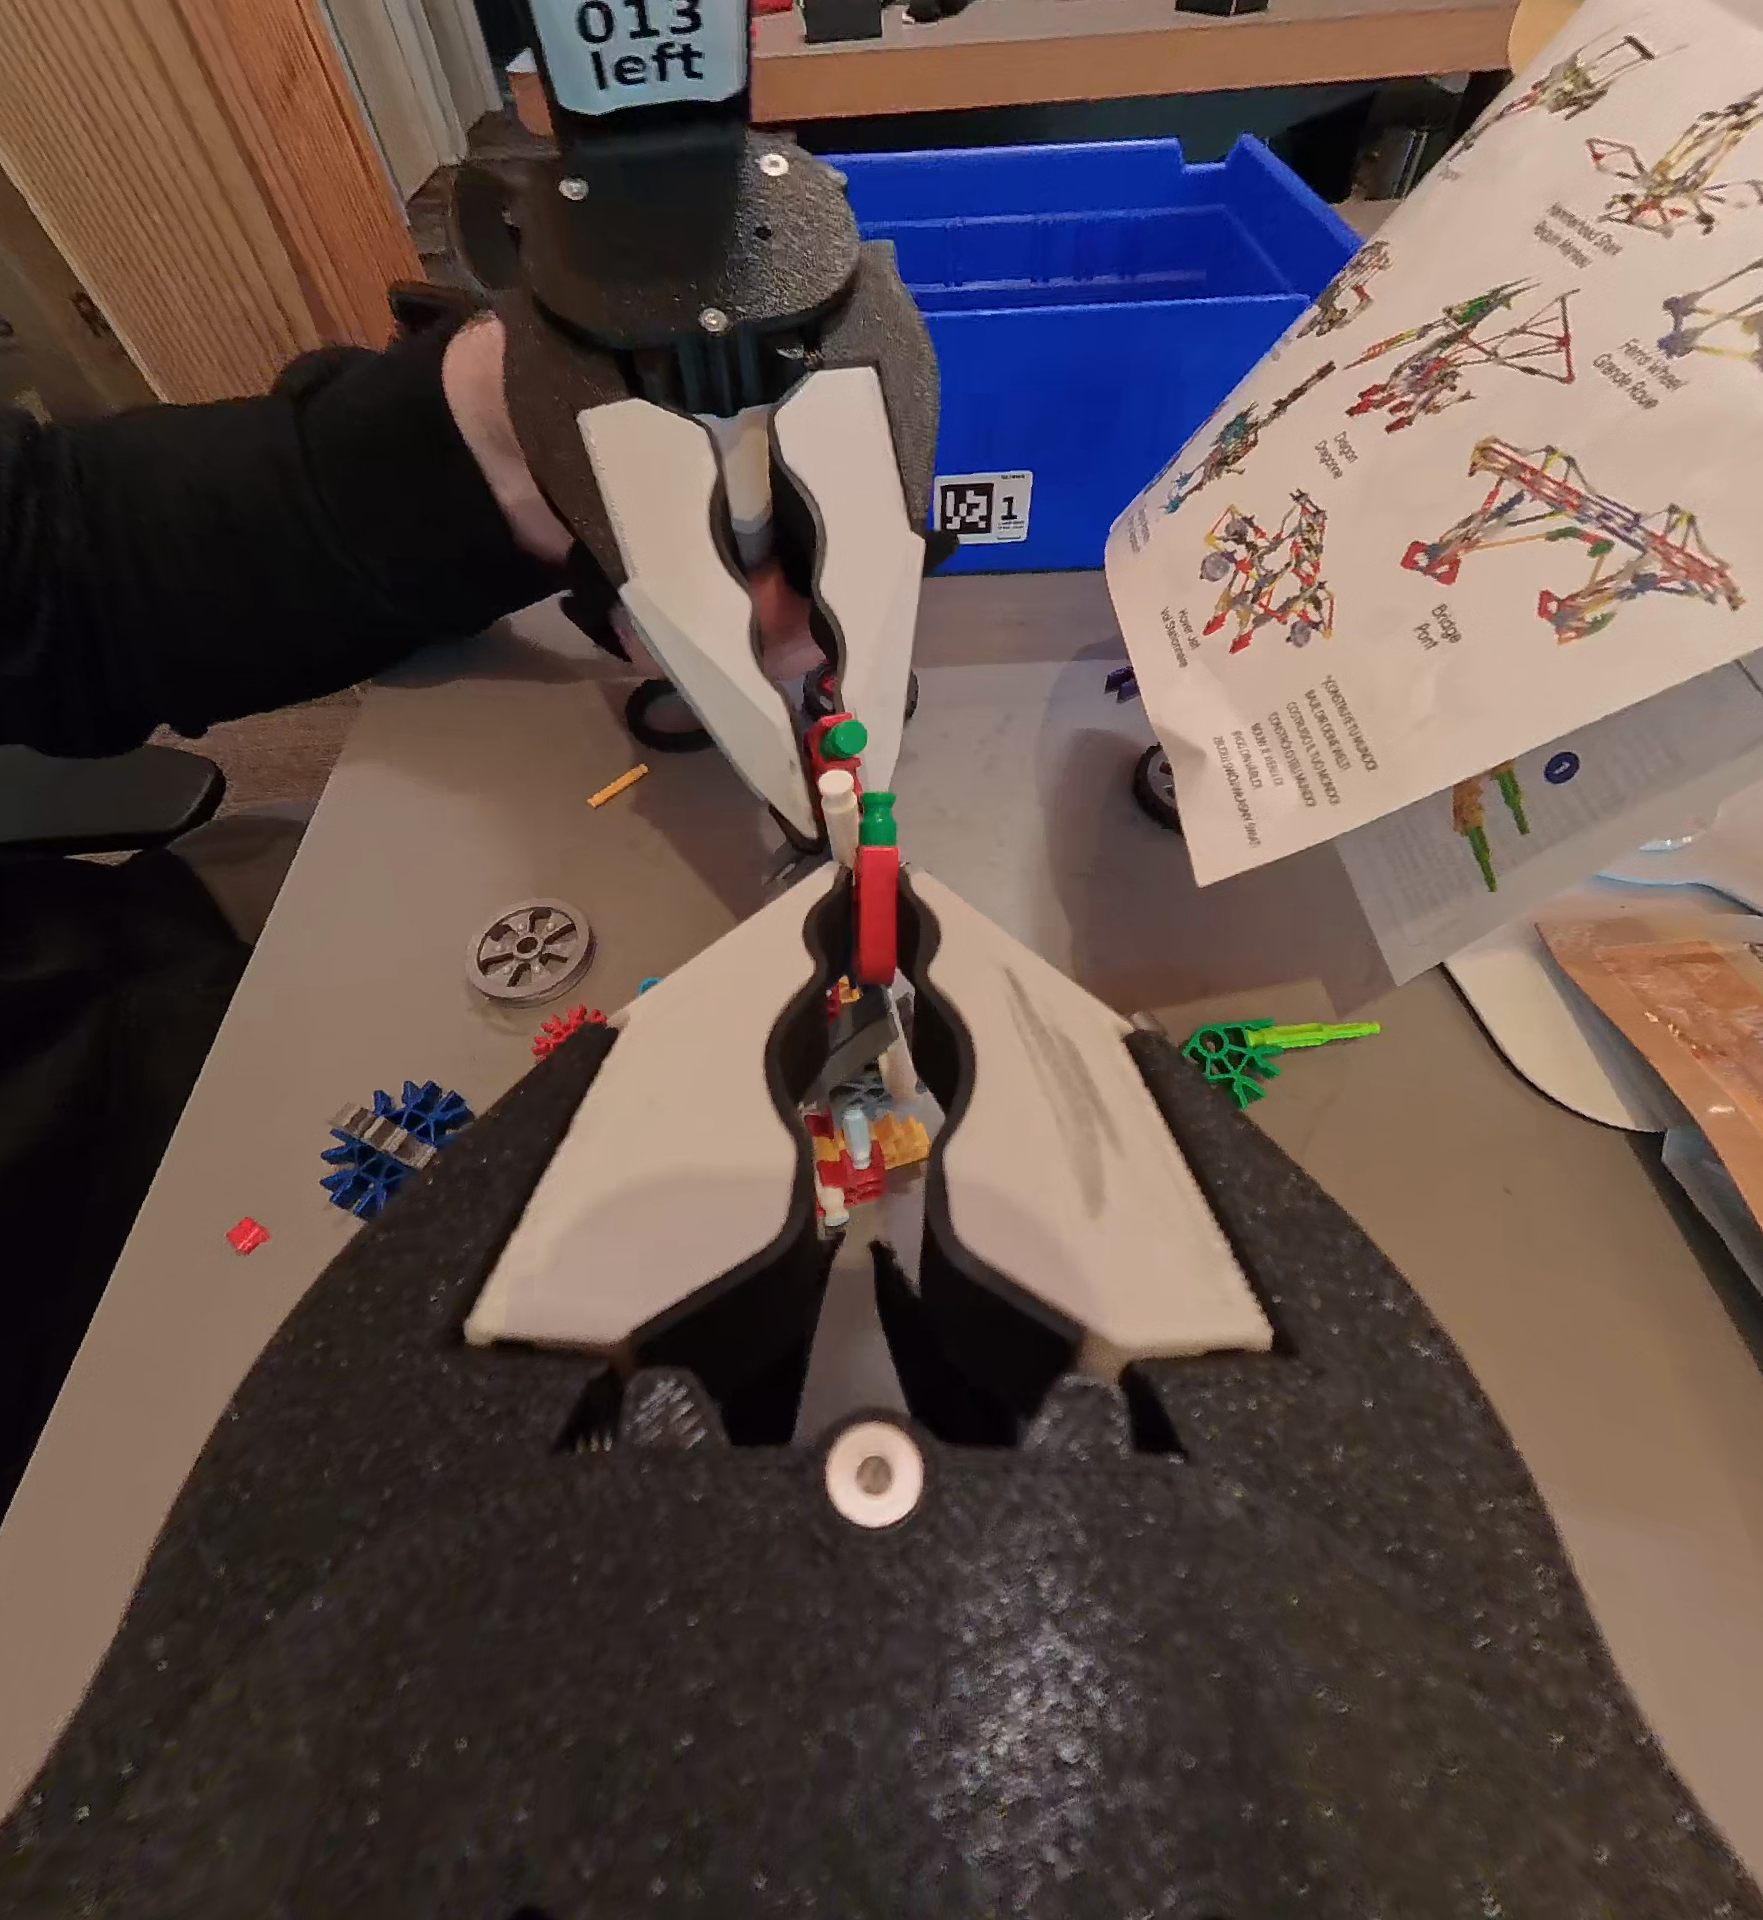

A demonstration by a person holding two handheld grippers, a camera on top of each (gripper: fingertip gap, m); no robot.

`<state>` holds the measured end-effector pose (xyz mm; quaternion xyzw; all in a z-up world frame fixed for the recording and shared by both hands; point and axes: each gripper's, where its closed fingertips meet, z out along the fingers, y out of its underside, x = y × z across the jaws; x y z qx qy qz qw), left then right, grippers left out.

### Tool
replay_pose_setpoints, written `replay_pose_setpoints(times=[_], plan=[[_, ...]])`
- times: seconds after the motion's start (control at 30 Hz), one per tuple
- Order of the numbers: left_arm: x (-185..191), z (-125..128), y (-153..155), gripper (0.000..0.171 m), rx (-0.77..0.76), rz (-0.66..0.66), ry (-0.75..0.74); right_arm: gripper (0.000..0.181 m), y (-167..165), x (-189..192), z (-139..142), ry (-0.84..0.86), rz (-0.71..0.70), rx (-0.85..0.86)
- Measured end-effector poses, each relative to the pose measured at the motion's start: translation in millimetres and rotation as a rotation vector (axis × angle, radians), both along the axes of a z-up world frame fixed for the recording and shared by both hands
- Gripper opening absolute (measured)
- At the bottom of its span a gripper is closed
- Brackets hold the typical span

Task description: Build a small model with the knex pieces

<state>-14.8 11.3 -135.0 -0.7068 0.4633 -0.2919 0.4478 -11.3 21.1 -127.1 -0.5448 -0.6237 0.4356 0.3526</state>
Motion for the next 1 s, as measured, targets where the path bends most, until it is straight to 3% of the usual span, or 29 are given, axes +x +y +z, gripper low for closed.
replay_pose_setpoints(times=[0.4,0.53,0.8,1.0], plan=[[1.6,0.1,-1.7,0.008,0.016,-0.043,-0.026,0.006,-2.1,1.2,-0.1,0.012,0.027,0.063],[2.5,-0.5,-3.0,0.015,0.031,-0.042,-0.032,0.021,0.4,1.3,-4.1,-0.010,0.014,0.077],[2.7,-3.9,-1.1,0.011,0.045,-0.038,-0.037,0.009,-0.1,0.6,-8.3,-0.018,0.015,0.089],[3.0,-8.6,-0.1,0.011,0.052,-0.037,-0.021,0.013,1.4,-1.0,-11.4,-0.024,0.006,0.083]])
